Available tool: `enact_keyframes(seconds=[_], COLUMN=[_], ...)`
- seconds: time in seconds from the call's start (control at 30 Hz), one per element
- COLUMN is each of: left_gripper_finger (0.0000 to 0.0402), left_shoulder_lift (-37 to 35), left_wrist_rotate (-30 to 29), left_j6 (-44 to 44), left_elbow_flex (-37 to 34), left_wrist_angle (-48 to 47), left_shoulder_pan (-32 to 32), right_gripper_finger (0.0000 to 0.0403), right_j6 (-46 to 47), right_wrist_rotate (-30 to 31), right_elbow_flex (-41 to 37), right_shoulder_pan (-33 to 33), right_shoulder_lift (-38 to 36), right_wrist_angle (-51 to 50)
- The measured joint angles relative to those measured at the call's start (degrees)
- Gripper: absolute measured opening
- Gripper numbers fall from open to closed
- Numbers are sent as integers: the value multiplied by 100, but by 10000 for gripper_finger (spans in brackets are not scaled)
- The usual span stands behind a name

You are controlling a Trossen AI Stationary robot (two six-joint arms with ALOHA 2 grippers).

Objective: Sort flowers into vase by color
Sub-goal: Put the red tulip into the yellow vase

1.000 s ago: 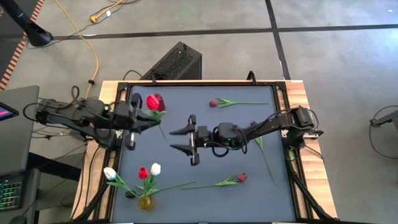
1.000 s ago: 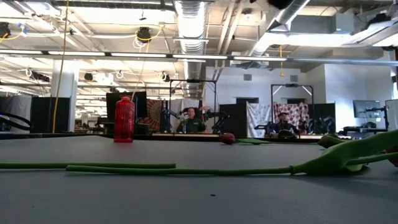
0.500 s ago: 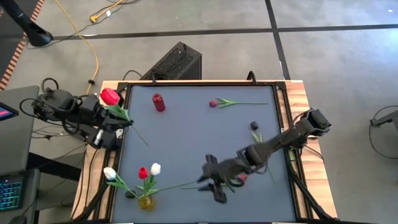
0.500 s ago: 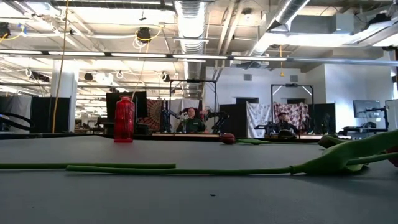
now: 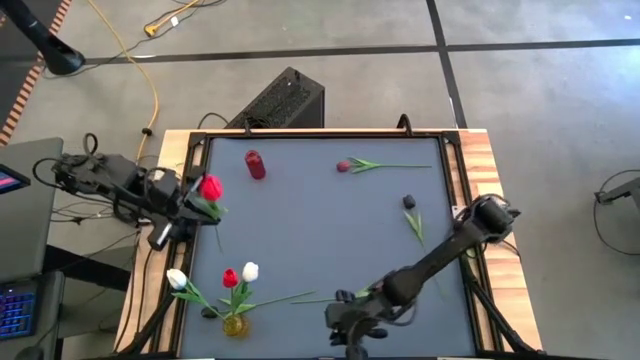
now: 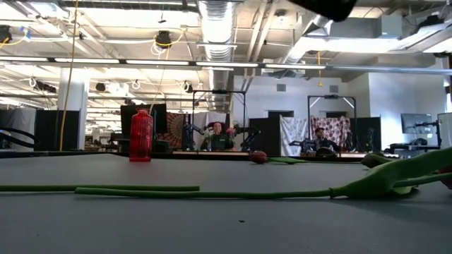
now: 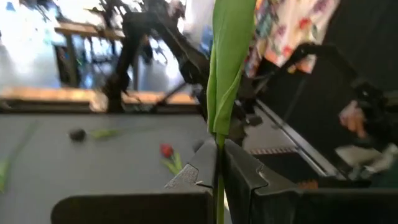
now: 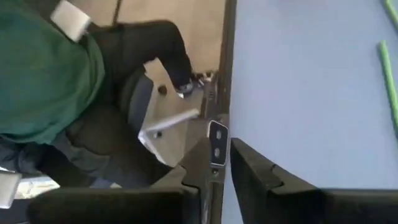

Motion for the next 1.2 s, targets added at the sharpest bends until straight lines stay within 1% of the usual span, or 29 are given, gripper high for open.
enact_keyframes(seconds=[0.13,0.23,0.33,0.43,0.57,0.67,0.87,0.97,1.2], left_gripper_finger=[0,0,0,0,0,0,0,0,0], left_shoulder_lift=[17,17,17,17,96,200,457,590,1019], left_wrist_rotate=[97,121,144,38,-407,-582,-1300,-1558,-1962], left_j6=[-165,-258,-265,-253,-254,-176,502,741,754], left_elbow_flex=[-2,-2,-2,-2,-58,-331,-773,-938,-969], left_wrist_angle=[-339,-349,-253,-82,127,566,1702,2025,2498], left_shoulder_pan=[0,-90,-370,-768,-1472,-2062,-3119,-3486,-4018], right_gripper_finger=[68,59,53,48,38,29,27,33,30], right_j6=[48,44,39,-2,21,19,-113,-202,-232], right_wrist_rotate=[-133,-275,-280,-276,-181,-42,277,351,352], right_elbow_flex=[769,1277,1671,1901,1931,1934,1931,1929,1929], right_shoulder_pan=[8,17,24,46,87,126,70,15,-140], right_shoulder_lift=[469,779,965,1106,1112,1109,1110,1110,1106], right_wrist_angle=[-818,-1243,-1371,-1587,-1641,-1848,-2113,-2197,-2284])
